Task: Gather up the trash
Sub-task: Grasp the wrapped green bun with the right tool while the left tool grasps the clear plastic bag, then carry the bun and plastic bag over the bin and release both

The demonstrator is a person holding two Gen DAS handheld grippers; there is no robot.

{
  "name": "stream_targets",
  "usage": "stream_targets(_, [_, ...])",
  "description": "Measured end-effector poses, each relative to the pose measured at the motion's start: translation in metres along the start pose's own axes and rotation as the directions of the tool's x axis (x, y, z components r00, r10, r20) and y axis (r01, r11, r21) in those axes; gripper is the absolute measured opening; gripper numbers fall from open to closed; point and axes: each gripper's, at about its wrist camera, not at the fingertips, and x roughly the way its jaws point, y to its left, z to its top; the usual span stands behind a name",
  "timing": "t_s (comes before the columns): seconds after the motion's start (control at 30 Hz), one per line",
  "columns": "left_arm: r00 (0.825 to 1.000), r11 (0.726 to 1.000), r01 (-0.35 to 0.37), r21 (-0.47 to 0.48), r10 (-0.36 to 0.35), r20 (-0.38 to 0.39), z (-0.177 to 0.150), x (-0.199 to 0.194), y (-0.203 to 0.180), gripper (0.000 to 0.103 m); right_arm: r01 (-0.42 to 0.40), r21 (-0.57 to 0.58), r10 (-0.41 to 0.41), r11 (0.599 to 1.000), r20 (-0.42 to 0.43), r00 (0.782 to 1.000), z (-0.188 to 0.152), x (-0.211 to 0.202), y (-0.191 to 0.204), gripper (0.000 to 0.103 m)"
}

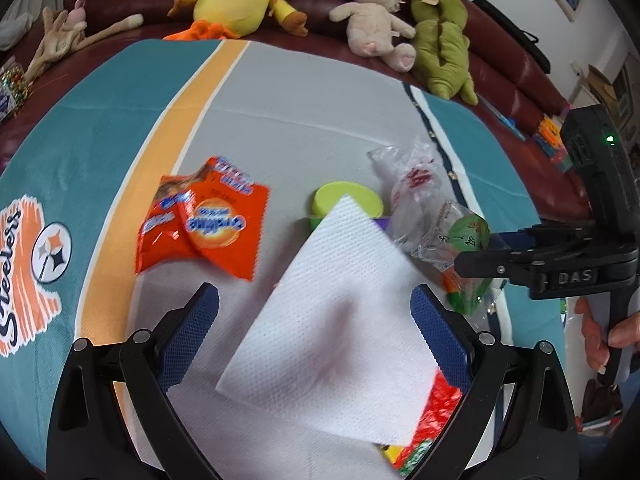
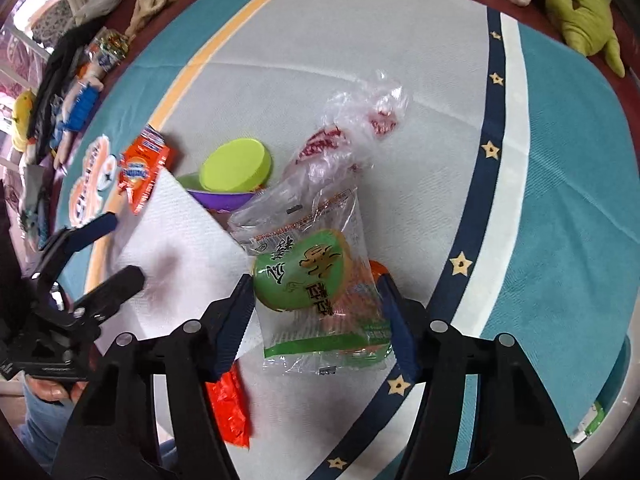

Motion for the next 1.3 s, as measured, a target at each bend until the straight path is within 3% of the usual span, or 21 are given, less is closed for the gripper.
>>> stream_targets(0.3, [0.999, 0.995, 0.039, 0.091, -0.039, -0.003, 0.036, 0.019, -0.051, 0.097, 0.01, 0.111, -0.02, 0.994, 0.092, 0.996, -0.006, -0.05, -0.055, 0.06])
stream_targets(0.5, [0.998, 0.988, 0.06, 0.14, -0.055, -0.04, 0.06, 0.053, -0.089, 0.097, -0.002, 0.254, -0.028, 0.967, 0.113, 0.993, -0.015, -0.056, -0.107, 0.06])
stream_targets(0.67, [0.997, 0.985, 0.036, 0.17, -0.024, -0.069, 0.073, 0.085, -0.107, 0.094, -0.028, 0.309, -0.01, 0.951, 0.121, 0.993, -0.027, -0.056, -0.135, 0.06])
stream_targets(0.83, [0.991, 0.981, 0.005, 0.192, 0.021, -0.133, 0.074, 0.114, -0.114, 0.062, -0.056, 0.329, 0.016, 0.943, 0.125, 0.992, -0.036, -0.052, -0.148, 0.06])
stream_targets(0.9, [0.988, 0.979, -0.014, 0.202, 0.044, -0.147, 0.072, 0.121, -0.116, 0.038, -0.063, 0.337, 0.02, 0.939, 0.127, 0.992, -0.038, -0.051, -0.153, 0.06])
stream_targets(0.93, [0.987, 0.978, -0.019, 0.206, 0.051, -0.151, 0.071, 0.124, -0.116, 0.034, -0.066, 0.342, 0.022, 0.937, 0.131, 0.991, -0.04, -0.051, -0.156, 0.06])
stream_targets(1.13, [0.993, 0.975, -0.042, 0.216, 0.064, -0.095, 0.065, 0.106, -0.131, 0.03, -0.093, 0.383, 0.031, 0.919, 0.165, 0.986, -0.056, -0.057, -0.171, 0.06])
stream_targets(1.3, [0.998, 0.971, -0.018, 0.239, 0.032, -0.054, 0.06, 0.078, -0.155, 0.03, -0.119, 0.412, 0.039, 0.904, 0.196, 0.98, -0.076, -0.07, -0.184, 0.06])
